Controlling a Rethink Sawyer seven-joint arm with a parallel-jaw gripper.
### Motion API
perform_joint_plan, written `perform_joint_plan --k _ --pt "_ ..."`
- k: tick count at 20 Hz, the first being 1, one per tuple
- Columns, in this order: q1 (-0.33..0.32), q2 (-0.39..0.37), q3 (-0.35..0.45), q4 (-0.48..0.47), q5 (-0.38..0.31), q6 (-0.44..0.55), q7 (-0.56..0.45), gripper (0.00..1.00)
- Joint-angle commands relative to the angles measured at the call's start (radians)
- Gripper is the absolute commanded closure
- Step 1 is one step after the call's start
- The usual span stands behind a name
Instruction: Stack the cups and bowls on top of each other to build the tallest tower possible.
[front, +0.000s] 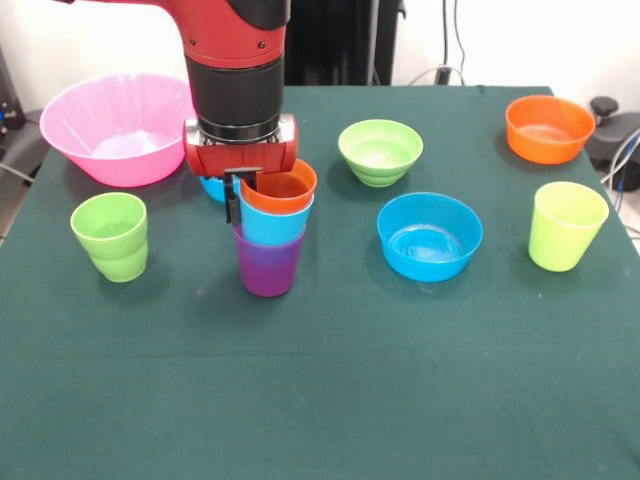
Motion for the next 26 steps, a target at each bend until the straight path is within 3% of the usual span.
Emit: perform_joint_plan --k 1,18,19,26 --pt "-0.001 0.024 0.006 0.048 -0.086 -0.036 -0.055 1.00" --pt "-0.004 0.027 0.010 0.028 -0.083 -0.002 -0.078 1.00" --pt "-0.004 0.027 0.010 0.028 -0.084 -0.001 -0.078 0.00" --pt "-0.003 0.025 0.005 0.034 -0.087 -0.003 -0.075 0.00"
